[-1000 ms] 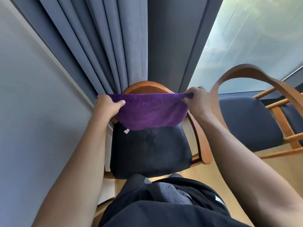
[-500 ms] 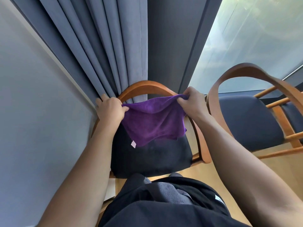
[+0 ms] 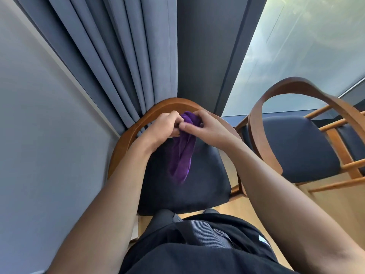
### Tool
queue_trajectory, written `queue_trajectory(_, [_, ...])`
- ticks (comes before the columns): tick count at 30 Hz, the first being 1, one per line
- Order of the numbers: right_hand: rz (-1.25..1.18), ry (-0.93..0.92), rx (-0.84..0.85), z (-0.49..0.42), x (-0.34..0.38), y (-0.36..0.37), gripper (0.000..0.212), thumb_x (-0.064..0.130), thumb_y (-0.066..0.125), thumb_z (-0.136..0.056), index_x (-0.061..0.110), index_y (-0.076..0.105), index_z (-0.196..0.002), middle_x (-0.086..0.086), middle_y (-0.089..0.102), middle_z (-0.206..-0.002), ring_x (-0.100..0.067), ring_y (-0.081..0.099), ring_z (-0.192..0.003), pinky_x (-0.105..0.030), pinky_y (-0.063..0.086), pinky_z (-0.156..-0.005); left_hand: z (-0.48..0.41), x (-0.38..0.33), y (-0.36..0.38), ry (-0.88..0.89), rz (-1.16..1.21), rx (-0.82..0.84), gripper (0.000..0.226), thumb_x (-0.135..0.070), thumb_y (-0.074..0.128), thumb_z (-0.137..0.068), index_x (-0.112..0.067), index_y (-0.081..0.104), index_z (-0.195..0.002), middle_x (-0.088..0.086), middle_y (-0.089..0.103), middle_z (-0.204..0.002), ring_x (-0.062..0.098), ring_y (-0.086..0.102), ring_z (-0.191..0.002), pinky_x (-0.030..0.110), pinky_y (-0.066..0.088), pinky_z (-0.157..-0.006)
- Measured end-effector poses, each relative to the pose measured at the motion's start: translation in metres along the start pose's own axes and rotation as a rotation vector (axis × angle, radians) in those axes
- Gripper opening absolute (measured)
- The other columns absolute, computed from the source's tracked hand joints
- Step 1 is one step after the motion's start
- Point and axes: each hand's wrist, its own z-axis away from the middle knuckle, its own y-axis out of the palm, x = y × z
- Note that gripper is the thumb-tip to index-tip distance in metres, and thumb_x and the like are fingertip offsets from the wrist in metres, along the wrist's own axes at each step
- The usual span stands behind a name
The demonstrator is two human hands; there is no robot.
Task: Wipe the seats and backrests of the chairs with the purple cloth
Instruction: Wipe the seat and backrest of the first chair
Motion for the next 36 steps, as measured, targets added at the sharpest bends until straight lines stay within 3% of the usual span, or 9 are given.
queue_trajectory(3, [0.037, -0.092, -0.006, 0.003, -0.009, -0.002, 0.027, 0.023, 0.069, -0.093, 0.024, 0.058, -0.118, 0.013, 0.063, -0.1, -0.003, 0.064, -0.09, -0.018, 0.054, -0.074, 0.0, 0.001, -0.001, 0.078, -0.122, -0.123, 0.031, -0.021, 0.049, -0.093, -0.022, 0.075, -0.077, -0.001, 0.076, -0.081, 0.017, 0.074, -0.083, 0.027, 0.059, -0.075])
queue_trajectory(6, [0.01, -0.109, -0.061, 0.005, -0.011, -0.004, 0.022, 0.011, 0.055, -0.096, 0.03, 0.063, -0.105, 0.02, 0.063, -0.083, 0.003, 0.062, -0.078, -0.012, 0.047, -0.063, 0.001, 0.007, -0.01, 0.246, -0.415, -0.412, 0.017, -0.008, 0.06, -0.087, -0.025, 0.064, -0.086, -0.006, 0.067, -0.092, 0.009, 0.065, -0.081, 0.019, 0.049, -0.07])
queue_trajectory(11, [-0.112, -0.136, -0.116, 0.006, -0.006, -0.013, 0.029, 0.004, 0.046, -0.097, 0.025, 0.066, -0.098, 0.017, 0.065, -0.085, -0.004, 0.062, -0.084, -0.016, 0.049, -0.07, 0.003, 0.016, -0.006, 0.227, -0.5, -0.048, 0.031, -0.001, 0.06, -0.091, -0.026, 0.068, -0.107, -0.011, 0.066, -0.11, 0.008, 0.059, -0.106, 0.029, 0.047, -0.093])
queue_trajectory(17, [-0.241, -0.097, -0.245, 0.008, -0.006, -0.02, 0.028, 0.004, 0.044, -0.099, 0.022, 0.066, -0.1, 0.011, 0.066, -0.084, -0.008, 0.064, -0.079, -0.022, 0.054, -0.065, -0.003, 0.034, 0.005, 0.256, -0.574, -0.12, 0.01, -0.02, 0.072, -0.087, -0.028, 0.067, -0.09, -0.012, 0.063, -0.114, 0.012, 0.052, -0.114, 0.041, 0.043, -0.102])
queue_trajectory(21, [-0.317, -0.068, -0.278, 0.009, -0.01, -0.024, 0.028, 0.006, 0.046, -0.101, 0.028, 0.064, -0.097, 0.011, 0.066, -0.082, -0.004, 0.065, -0.077, -0.025, 0.056, -0.067, -0.008, 0.038, 0.01, 0.142, -0.583, -0.056, 0.033, -0.033, 0.064, -0.094, -0.039, 0.06, -0.127, -0.01, 0.046, -0.128, 0.012, 0.036, -0.125, 0.037, 0.031, -0.104])
queue_trajectory(25, [-0.304, -0.066, -0.283, 0.008, -0.018, -0.028, 0.03, 0.008, 0.046, -0.101, 0.032, 0.064, -0.096, 0.012, 0.067, -0.082, -0.006, 0.065, -0.079, -0.027, 0.057, -0.068, -0.012, 0.034, 0.008, 0.119, -0.578, -0.101, 0.026, -0.025, 0.062, -0.097, -0.024, 0.066, -0.122, -0.006, 0.067, -0.11, 0.015, 0.063, -0.105, 0.036, 0.052, -0.093])
queue_trajectory(28, [-0.056, -0.043, -0.298, 0.005, -0.028, -0.032, 0.032, 0.01, 0.046, -0.1, 0.036, 0.062, -0.091, 0.014, 0.065, -0.081, -0.009, 0.064, -0.081, -0.023, 0.056, -0.064, -0.014, 0.026, 0.001, 0.186, -0.656, -0.36, 0.018, -0.016, 0.065, -0.093, -0.021, 0.074, -0.108, -0.004, 0.072, -0.103, 0.006, 0.061, -0.086, 0.026, 0.052, -0.082])
queue_trajectory(32, [0.053, 0.026, -0.297, 0.001, -0.03, -0.034, 0.037, 0.006, 0.037, -0.1, 0.034, 0.06, -0.096, 0.008, 0.064, -0.091, -0.011, 0.062, -0.082, -0.024, 0.051, -0.064, -0.014, 0.015, 0.002, 0.28, -0.502, -0.448, 0.013, -0.016, 0.064, -0.091, -0.026, 0.072, -0.09, -0.013, 0.067, -0.081, 0.006, 0.061, -0.07, 0.022, 0.05, -0.066])
queue_trajectory(36, [-0.132, 0.007, 0.02, 0.002, -0.021, -0.032, 0.033, 0.026, 0.053, -0.089, 0.039, 0.054, -0.119, 0.008, 0.061, -0.109, -0.009, 0.063, -0.093, -0.029, 0.061, -0.074, -0.017, 0.004, 0.002, 0.304, -0.31, -0.416, 0.016, -0.016, 0.058, -0.096, -0.028, 0.067, -0.093, -0.015, 0.065, -0.085, 0.006, 0.061, -0.075, 0.01, 0.043, -0.063])
